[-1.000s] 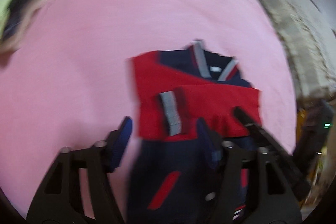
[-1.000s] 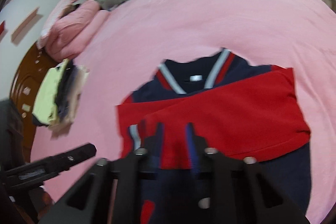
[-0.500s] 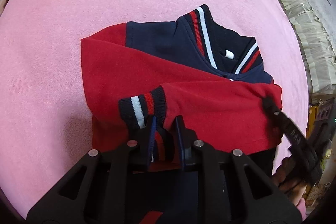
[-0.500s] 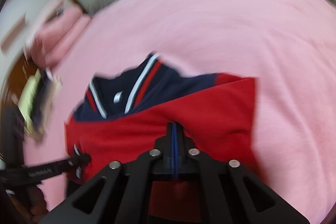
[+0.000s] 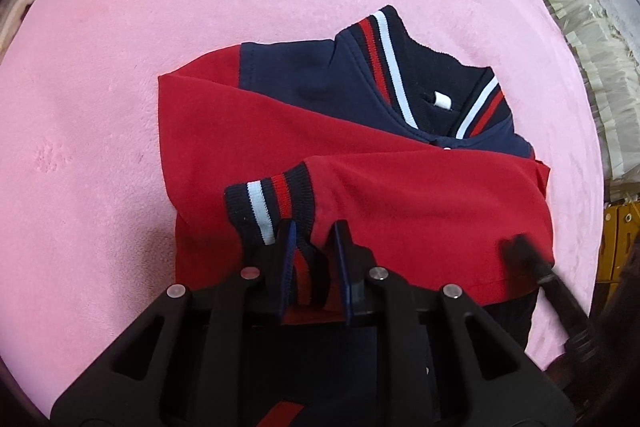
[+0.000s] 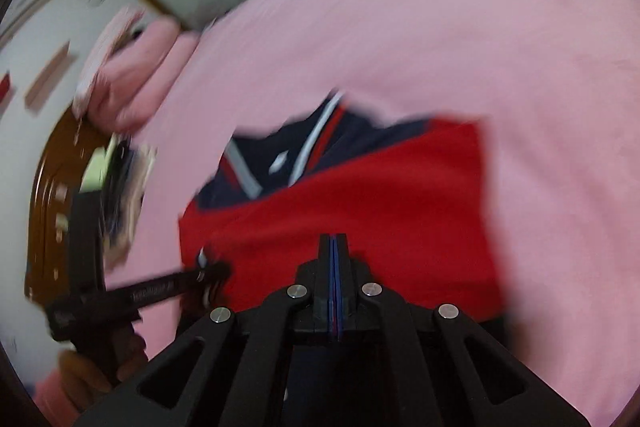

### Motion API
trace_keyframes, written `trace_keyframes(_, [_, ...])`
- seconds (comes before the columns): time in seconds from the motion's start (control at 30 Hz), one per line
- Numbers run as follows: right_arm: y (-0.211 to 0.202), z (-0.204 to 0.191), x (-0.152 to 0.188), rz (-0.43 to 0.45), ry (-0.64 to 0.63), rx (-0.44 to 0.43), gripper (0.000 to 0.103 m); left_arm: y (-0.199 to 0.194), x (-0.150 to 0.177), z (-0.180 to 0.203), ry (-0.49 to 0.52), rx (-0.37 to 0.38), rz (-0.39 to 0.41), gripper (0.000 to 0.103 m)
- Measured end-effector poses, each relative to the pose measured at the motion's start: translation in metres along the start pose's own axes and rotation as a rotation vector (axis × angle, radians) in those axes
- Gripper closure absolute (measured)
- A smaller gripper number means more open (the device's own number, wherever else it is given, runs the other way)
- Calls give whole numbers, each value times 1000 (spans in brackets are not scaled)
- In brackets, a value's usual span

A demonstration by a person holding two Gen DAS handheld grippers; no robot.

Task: Fold large clothes
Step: 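Fold the second red sleeve across the jacket body over the first with the right tool, then lay the sleeve flat on the chest and open the right tool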

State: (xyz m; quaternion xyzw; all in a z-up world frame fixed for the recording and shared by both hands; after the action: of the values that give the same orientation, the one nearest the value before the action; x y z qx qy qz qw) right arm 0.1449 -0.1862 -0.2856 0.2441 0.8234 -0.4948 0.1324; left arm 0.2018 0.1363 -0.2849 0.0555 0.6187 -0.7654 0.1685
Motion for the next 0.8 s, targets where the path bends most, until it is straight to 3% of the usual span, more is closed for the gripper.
trace_keyframes(0.1, [23, -5, 12, -57, -18, 39, 103, 3, 0, 3, 25, -4, -5, 85])
trace_keyframes(0.17, [22, 6, 13, -53, 14, 24, 103, 6, -1, 3, 25, 4, -6, 85])
trace_keyframes(0.3, [4, 30, 14, -20, -4, 109, 103, 11, -3, 2, 6, 9, -15, 85])
trace_keyframes(0.4, [-14, 66, 5, -6, -10, 326, 103, 13, -3, 8, 23, -12, -19, 85])
trace_keyframes(0.5, [-41, 87, -2, 31, -4, 448, 103, 15, -8, 19, 46, -60, -54, 85])
trace_keyframes(0.63, [-70, 79, -5, 113, -19, 285, 103, 9, -15, 39, 75, -150, -98, 85])
trace_keyframes(0.67, [-67, 71, -4, 108, -17, 204, 103, 6, -15, 46, 99, -183, -111, 85])
trace_keyframes(0.8, [-26, 22, 6, 9, -95, 28, 103, 5, -10, 62, 162, -237, -144, 85])
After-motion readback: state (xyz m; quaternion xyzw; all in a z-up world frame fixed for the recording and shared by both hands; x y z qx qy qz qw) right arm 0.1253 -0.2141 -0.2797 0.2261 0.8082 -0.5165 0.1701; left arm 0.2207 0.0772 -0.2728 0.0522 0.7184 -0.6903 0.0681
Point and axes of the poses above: each gripper's, at about its wrist camera, not at the fingertips, and y roughly the way its jaws point, z to its right, x to its underside, the point moved 1 cm from there along y, roughly the way its jaws point, and after that the axes turned 6 degrees about z, right-handed, at the moved point
